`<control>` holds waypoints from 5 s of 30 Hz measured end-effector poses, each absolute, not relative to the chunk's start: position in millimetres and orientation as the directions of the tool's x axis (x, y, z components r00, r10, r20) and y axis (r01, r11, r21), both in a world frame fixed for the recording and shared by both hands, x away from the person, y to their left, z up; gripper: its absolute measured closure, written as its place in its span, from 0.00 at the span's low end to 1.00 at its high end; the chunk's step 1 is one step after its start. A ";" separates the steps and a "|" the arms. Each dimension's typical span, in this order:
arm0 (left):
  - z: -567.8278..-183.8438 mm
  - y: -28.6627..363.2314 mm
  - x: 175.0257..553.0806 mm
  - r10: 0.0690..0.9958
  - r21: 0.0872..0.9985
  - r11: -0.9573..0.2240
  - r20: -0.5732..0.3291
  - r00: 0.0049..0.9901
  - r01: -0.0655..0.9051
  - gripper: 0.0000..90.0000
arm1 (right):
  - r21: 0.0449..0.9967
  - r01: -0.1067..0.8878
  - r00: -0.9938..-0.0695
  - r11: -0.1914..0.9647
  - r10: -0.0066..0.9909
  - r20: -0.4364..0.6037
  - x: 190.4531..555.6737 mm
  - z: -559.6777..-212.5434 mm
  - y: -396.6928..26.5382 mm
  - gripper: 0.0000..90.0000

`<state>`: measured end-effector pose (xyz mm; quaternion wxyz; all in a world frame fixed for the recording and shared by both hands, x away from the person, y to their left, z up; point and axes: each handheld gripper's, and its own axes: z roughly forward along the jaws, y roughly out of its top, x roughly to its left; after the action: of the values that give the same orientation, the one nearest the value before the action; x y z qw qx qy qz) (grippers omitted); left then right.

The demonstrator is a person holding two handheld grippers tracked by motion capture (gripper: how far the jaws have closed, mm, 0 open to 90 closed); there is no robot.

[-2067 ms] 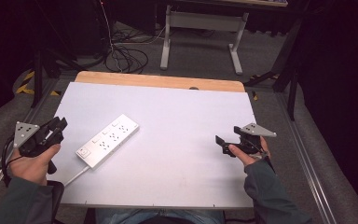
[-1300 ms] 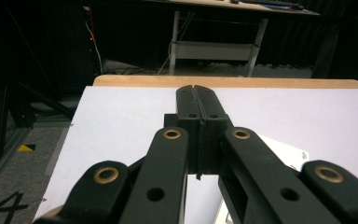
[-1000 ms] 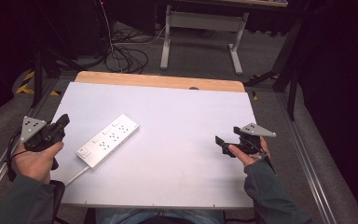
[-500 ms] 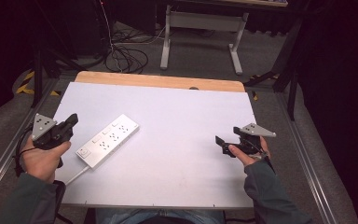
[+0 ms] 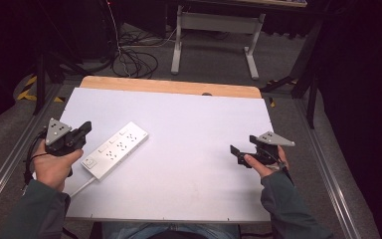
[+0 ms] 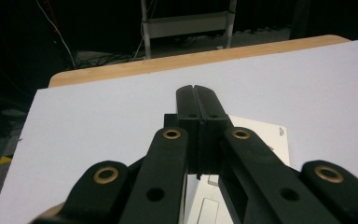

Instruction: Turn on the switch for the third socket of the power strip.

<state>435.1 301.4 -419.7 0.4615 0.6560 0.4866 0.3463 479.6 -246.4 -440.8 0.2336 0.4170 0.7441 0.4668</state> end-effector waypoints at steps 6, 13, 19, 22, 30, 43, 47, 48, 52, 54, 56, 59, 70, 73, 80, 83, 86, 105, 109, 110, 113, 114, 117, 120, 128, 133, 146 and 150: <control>-421.6 295.3 438.4 0.949 0.933 -0.132 0.022 0.314 0.335 1.00 | 0.890 0.399 -0.545 0.220 0.838 0.037 479.1 -440.6 -246.5 0.15; -424.3 290.3 445.7 0.944 0.922 -0.150 0.028 0.328 0.356 1.00 | 0.889 0.403 -0.544 0.218 0.838 0.041 479.4 -440.8 -246.4 0.15; -425.3 286.8 449.3 0.939 0.917 -0.166 0.034 0.344 0.363 1.00 | 0.888 0.403 -0.544 0.220 0.838 0.040 479.1 -440.8 -246.4 0.15; -426.0 284.3 451.8 0.936 0.913 -0.175 0.038 0.349 0.369 1.00 | 0.890 0.399 -0.547 0.222 0.837 0.037 478.7 -440.5 -246.5 0.15; -427.8 280.2 457.3 0.930 0.905 -0.193 0.047 0.363 0.378 1.00 | 0.887 0.403 -0.547 0.224 0.836 0.037 479.2 -440.9 -246.1 0.15; -430.3 274.6 463.6 0.924 0.893 -0.219 0.061 0.376 0.394 1.00 | 0.887 0.403 -0.548 0.224 0.836 0.038 479.1 -440.9 -245.9 0.15; -431.3 272.2 466.6 0.922 0.887 -0.230 0.068 0.380 0.400 1.00 | 0.888 0.402 -0.548 0.224 0.836 0.038 479.1 -440.9 -245.9 0.15; -431.6 271.6 467.7 0.921 0.884 -0.234 0.069 0.382 0.406 1.00 | 0.888 0.402 -0.548 0.224 0.836 0.038 479.1 -440.9 -245.9 0.15; -432.8 270.1 471.7 0.919 0.877 -0.244 0.074 0.386 0.413 1.00 | 0.889 0.403 -0.546 0.219 0.837 0.041 479.1 -440.8 -245.7 0.15; -433.6 268.6 473.7 0.918 0.875 -0.244 0.070 0.389 0.419 1.00 | 0.889 0.403 -0.547 0.220 0.836 0.040 479.1 -440.7 -245.8 0.15; -434.2 267.1 475.5 0.918 0.872 -0.251 0.076 0.389 0.421 1.00 | 0.889 0.403 -0.546 0.219 0.837 0.041 479.1 -440.7 -245.7 0.15; -435.5 264.6 477.5 0.914 0.866 -0.262 0.080 0.398 0.426 1.00 | 0.888 0.403 -0.546 0.221 0.837 0.039 479.0 -440.7 -245.8 0.15; -438.1 255.6 483.9 0.902 0.852 -0.290 0.091 0.422 0.435 1.00 | 0.888 0.402 -0.548 0.224 0.836 0.037 479.1 -440.8 -245.6 0.15; -438.3 253.9 485.4 0.899 0.848 -0.296 0.091 0.429 0.440 1.00 | 0.888 0.402 -0.547 0.221 0.836 0.039 478.9 -440.7 -245.4 0.15; -440.0 250.3 489.6 0.895 0.840 -0.303 0.090 0.436 0.449 1.00 | 0.889 0.400 -0.549 0.223 0.835 0.038 478.9 -440.7 -245.3 0.15; -440.7 248.6 491.8 0.894 0.835 -0.313 0.097 0.438 0.452 1.00 | 0.889 0.399 -0.550 0.226 0.834 0.034 479.0 -440.8 -245.3 0.15; -440.8 247.0 493.4 0.891 0.829 -0.318 0.096 0.443 0.460 1.00 | 0.889 0.400 -0.548 0.223 0.835 0.037 479.0 -440.8 -245.0 0.15; -444.4 238.7 505.6 0.878 0.799 -0.350 0.099 0.468 0.488 1.00 | 0.888 0.399 -0.549 0.228 0.835 0.032 478.7 -440.8 -245.8 0.15; -446.1 237.8 507.5 0.876 0.785 -0.364 0.106 0.471 0.500 1.00 | 0.888 0.400 -0.547 0.226 0.836 0.034 478.6 -441.0 -245.0 0.15; -446.6 237.1 507.8 0.876 0.784 -0.361 0.099 0.473 0.505 1.00 | 0.888 0.398 -0.550 0.230 0.835 0.030 478.6 -441.0 -244.9 0.15; -447.5 237.2 509.5 0.879 0.776 -0.367 0.109 0.464 0.514 1.00 | 0.889 0.399 -0.549 0.227 0.836 0.032 478.4 -441.0 -244.5 0.15; -448.3 237.5 510.7 0.882 0.771 -0.363 0.104 0.459 0.523 1.00 | 0.888 0.397 -0.550 0.231 0.835 0.029 478.5 -441.0 -244.8 0.15; -451.0 237.1 514.2 0.884 0.758 -0.366 0.101 0.457 0.539 1.00 | 0.888 0.398 -0.547 0.228 0.837 0.030 478.4 -441.0 -244.6 0.15; -451.2 235.2 516.2 0.883 0.748 -0.377 0.111 0.457 0.546 1.00 | 0.889 0.398 -0.548 0.228 0.836 0.031 478.3 -441.0 -244.6 0.15; -453.8 232.0 520.8 0.885 0.727 -0.381 0.107 0.453 0.571 1.00 | 0.888 0.400 -0.546 0.228 0.837 0.031 477.8 -440.8 -245.3 0.15; -455.1 233.3 522.2 0.887 0.715 -0.382 0.107 0.449 0.586 1.00 | 0.888 0.400 -0.546 0.227 0.837 0.032 477.8 -440.8 -245.2 0.15; -458.9 234.1 526.9 0.891 0.680 -0.396 0.123 0.437 0.616 1.00 | 0.888 0.400 -0.546 0.227 0.837 0.033 477.7 -440.8 -245.6 0.15; -458.7 235.4 527.7 0.891 0.680 -0.399 0.128 0.436 0.615 1.00 | 0.888 0.400 -0.546 0.226 0.837 0.032 477.6 -440.8 -245.6 0.15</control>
<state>527.7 235.4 -458.7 0.2808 0.7996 0.4708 0.2453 477.6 -245.6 -440.8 0.2356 0.4143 0.7468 0.4639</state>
